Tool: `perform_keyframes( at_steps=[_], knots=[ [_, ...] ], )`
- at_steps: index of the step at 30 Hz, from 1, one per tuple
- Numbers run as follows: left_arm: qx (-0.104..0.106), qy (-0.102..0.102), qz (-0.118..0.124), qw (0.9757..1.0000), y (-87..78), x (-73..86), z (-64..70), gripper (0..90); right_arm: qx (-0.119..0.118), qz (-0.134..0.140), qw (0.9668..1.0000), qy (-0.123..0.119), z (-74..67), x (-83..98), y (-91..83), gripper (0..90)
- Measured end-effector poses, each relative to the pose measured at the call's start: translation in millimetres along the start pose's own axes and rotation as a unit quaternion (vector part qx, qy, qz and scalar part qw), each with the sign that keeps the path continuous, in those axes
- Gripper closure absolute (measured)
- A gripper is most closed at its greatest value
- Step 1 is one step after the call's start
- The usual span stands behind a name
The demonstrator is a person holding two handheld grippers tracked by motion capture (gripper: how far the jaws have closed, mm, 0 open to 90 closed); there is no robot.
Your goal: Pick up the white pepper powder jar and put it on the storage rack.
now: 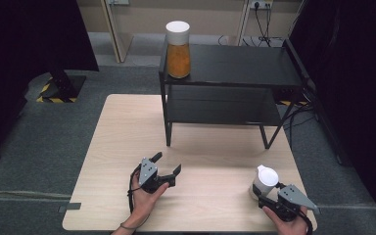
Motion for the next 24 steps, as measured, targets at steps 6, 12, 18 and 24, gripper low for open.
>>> perform_keyframes(
  at_steps=[6, 12, 18, 24],
  knots=[
    [0.0, 0.001, 0.001, 1.0, -0.1, 0.2, 0.3, 10.3, 0.002, 0.022, 0.9998, -0.002, -2.6, -14.2, -2.9, 30.5],
    [-0.001, -0.002, 0.001, 1.0, -0.1, 0.2, -0.1, 10.3, 0.006, 0.041, 0.9991, -0.003, -4.5, -29.6, -3.6, 30.5],
    [0.0, 0.0, 0.0, 1.0, -0.1, 0.1, 0.0, 10.3, 0.009, 0.053, 0.9986, -0.003, -6.0, -42.9, -3.1, 30.5],
    [0.0, -0.001, 0.001, 1.0, 0.0, 0.1, -0.1, 10.2, 0.016, 0.068, 0.9976, 0.0, -3.5, -60.4, -2.4, 30.5]
  ],
)
Point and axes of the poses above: each handheld gripper's, and its own axes: y roughly forward along the jaws, x roughly out of its underside, z roughly to its right, the point moved 8 cm from there along y, roughly forward along the jaws, and after that the axes turned 9 degrees about x, right-handed, at the moved point
